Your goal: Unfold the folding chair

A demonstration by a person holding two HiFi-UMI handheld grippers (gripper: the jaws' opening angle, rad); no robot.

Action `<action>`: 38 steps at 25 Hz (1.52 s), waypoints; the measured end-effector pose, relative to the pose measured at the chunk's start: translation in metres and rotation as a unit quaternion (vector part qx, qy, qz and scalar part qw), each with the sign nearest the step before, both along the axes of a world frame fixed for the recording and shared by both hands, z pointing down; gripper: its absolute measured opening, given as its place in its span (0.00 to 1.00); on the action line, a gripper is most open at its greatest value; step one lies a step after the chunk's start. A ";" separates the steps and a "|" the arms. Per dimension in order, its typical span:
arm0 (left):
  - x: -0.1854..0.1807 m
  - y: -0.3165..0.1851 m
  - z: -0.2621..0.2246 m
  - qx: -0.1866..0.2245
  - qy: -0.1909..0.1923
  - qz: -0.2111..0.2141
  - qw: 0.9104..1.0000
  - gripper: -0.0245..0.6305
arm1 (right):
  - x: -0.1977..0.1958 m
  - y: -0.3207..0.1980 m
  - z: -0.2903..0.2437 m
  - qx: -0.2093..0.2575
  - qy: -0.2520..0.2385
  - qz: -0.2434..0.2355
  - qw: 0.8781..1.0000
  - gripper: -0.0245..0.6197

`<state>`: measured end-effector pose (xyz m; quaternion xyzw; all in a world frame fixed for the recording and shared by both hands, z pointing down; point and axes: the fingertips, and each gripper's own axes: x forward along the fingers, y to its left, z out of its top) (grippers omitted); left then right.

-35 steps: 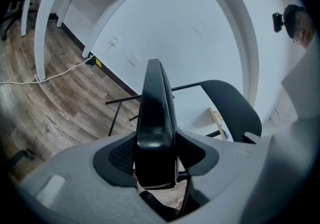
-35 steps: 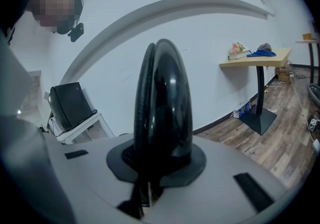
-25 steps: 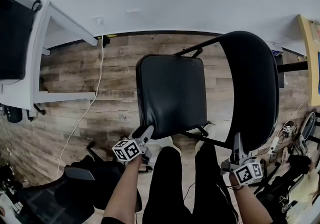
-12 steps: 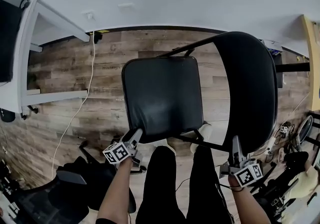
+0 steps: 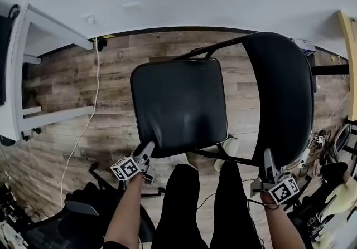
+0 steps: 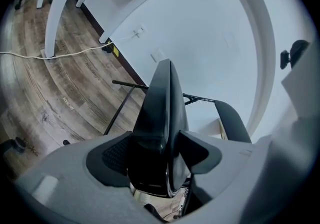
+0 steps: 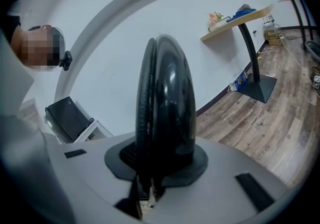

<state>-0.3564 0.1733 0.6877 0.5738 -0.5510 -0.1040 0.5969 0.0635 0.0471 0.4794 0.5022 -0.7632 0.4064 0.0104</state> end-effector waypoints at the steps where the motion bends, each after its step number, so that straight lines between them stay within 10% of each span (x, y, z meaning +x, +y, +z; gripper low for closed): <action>1: -0.002 -0.008 0.004 -0.002 -0.002 0.003 1.000 0.47 | -0.003 -0.005 -0.001 0.003 0.004 0.001 1.000 0.16; 16: -0.009 -0.130 0.041 -0.067 0.001 0.016 0.998 0.52 | -0.029 -0.079 -0.006 0.006 0.056 0.008 0.998 0.14; 21: -0.021 -0.138 0.062 -0.119 -0.090 -0.022 0.989 0.49 | -0.058 -0.091 0.002 -0.008 0.057 -0.030 0.998 0.15; 38: -0.025 -0.126 0.031 -0.052 -0.143 0.022 0.988 0.35 | -0.058 -0.091 0.002 -0.001 0.031 -0.033 0.999 0.15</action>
